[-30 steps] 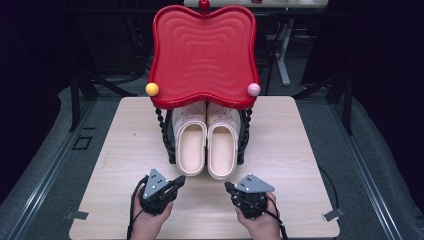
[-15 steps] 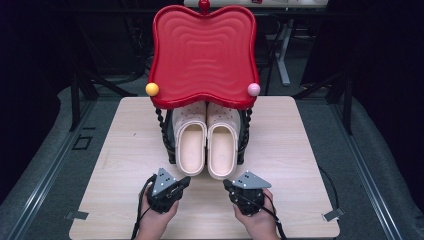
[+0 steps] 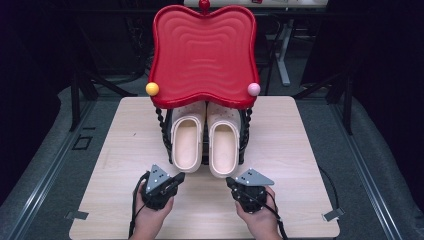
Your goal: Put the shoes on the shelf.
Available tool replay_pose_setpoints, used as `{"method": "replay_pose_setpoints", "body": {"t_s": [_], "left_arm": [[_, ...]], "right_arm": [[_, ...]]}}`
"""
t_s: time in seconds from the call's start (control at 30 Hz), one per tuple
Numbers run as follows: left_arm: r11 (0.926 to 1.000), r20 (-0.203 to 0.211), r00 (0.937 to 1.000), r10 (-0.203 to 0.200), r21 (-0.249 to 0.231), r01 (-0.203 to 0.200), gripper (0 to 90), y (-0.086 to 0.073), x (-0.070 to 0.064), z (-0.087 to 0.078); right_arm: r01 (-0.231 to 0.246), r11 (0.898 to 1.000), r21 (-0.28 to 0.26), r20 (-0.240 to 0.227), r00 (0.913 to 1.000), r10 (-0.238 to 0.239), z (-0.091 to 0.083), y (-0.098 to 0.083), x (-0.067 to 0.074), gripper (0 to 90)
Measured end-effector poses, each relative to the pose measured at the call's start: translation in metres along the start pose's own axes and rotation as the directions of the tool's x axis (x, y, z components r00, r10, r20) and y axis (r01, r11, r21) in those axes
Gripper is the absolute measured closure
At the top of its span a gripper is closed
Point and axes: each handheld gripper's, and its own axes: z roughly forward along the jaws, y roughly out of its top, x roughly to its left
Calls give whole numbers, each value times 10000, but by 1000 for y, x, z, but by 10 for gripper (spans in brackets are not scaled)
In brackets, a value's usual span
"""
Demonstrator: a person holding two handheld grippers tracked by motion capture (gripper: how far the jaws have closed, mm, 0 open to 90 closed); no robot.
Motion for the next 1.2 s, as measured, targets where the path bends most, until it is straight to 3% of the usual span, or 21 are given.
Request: {"method": "replay_pose_setpoints", "body": {"t_s": [0.37, 1.03, 1.2], "left_arm": [[9997, -416, 9989, -232, -59, 229, 899, 9, 20, -4], [10000, -532, 9986, 61, -59, -64, 899, 34, 25, 15], [10000, -553, 9985, -28, -77, 23, 899, 41, 26, 22]], "right_arm": [[-278, 9996, -67, 111, 9995, 279, 5, 10, -7, 898], [-383, 9992, -128, 526, 9979, 389, 22, 40, -24, 898], [-525, 9981, -321, 622, 9966, 545, 28, 48, -28, 898]]}}
